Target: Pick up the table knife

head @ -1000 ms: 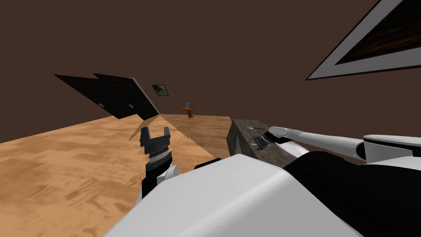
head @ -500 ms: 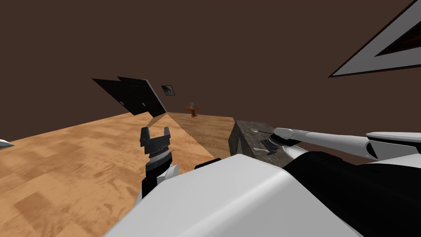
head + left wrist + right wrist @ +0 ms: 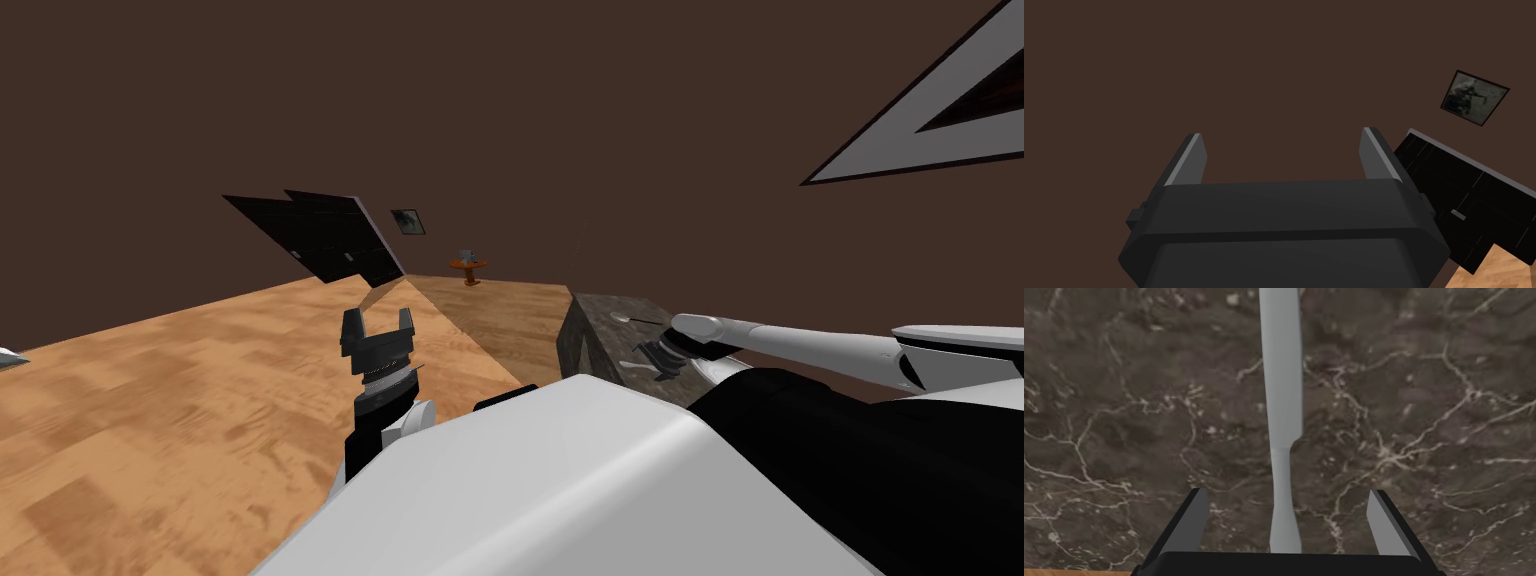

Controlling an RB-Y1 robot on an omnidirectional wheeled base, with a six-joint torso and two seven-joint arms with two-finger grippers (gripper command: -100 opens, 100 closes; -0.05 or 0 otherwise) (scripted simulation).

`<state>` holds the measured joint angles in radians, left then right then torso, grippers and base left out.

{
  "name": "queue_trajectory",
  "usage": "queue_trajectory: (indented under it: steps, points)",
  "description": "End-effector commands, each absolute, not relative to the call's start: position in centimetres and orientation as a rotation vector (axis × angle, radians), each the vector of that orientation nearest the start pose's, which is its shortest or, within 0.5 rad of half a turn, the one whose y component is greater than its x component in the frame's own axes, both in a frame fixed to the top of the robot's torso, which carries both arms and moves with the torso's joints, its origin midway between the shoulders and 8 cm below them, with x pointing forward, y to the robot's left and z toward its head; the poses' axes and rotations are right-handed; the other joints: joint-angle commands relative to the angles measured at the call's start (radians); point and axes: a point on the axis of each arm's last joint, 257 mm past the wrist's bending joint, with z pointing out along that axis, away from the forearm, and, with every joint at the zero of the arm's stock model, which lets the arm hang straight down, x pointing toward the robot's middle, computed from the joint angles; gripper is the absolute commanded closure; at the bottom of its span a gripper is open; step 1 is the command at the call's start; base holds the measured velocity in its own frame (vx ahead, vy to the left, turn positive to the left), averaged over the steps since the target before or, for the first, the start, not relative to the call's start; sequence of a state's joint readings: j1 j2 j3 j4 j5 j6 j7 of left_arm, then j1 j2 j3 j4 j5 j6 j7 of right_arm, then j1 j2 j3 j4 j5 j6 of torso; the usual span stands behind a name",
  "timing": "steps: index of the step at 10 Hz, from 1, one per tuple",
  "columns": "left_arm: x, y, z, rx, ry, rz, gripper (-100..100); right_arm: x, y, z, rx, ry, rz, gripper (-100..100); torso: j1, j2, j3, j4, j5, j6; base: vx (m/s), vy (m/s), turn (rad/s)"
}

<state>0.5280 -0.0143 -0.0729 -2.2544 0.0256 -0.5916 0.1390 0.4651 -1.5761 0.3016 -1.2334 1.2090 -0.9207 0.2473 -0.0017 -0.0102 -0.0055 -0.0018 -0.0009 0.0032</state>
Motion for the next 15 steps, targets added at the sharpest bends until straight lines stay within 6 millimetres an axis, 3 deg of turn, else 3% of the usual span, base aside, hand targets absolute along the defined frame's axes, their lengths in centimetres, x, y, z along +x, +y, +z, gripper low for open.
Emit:
queue_trajectory:
  steps: [1, 7, 8, 12, 13, 14, 15]
  points:
    - [33.4, 26.2, 2.1, -0.712, 0.515, -1.518, 0, 12.6, -63.9, -34.2, -1.754, 2.591, 0.037, -100, 0.0, 0.0, 0.0, 0.0, 0.0, 0.0, 0.071, 0.049, -0.036]
    - [33.4, 26.2, 2.1, -0.712, 0.515, -1.518, 0, 10.9, -64.9, -34.9, -1.774, 2.578, 0.029, -100, -0.001, 0.001, 0.0, 0.0, 0.0, 0.0, 0.053, 0.029, -0.032]
    - [33.4, 26.2, 2.1, -0.711, 0.515, -1.518, 0, 10.9, -65.0, -34.9, -1.778, 2.575, 0.027, 100, -0.002, 0.002, 0.001, 0.0, 0.0, 0.0, 0.0, 0.0, 0.0]
    - [33.4, 26.2, 2.1, -0.711, 0.515, -1.518, 0, 10.9, -65.0, -34.9, -1.778, 2.575, 0.027, 100, -0.003, 0.004, 0.002, 0.001, -0.001, 0.0, 0.0, 0.0, 0.0]
    - [33.4, 26.2, 2.1, -0.711, 0.515, -1.518, 0, 10.9, -65.0, -34.9, -1.778, 2.575, 0.027, 0, -0.003, 0.004, 0.003, 0.001, -0.001, 0.0, 0.0, 0.0, 0.0]
    - [33.4, 26.2, 2.1, -0.711, 0.515, -1.518, 0, 11.9, -66.5, -33.3, -1.801, 2.576, -0.03, -100, -0.003, 0.005, 0.003, 0.001, -0.001, 0.0, 0.017, 0.014, 0.002]
    - [33.4, 26.2, 2.1, -0.711, 0.515, -1.518, 0, 12.4, -68.1, -31.7, -1.83, 2.583, -0.077, -100, -0.002, 0.004, 0.002, 0.001, 0.0, 0.0, 0.057, 0.057, 0.009]
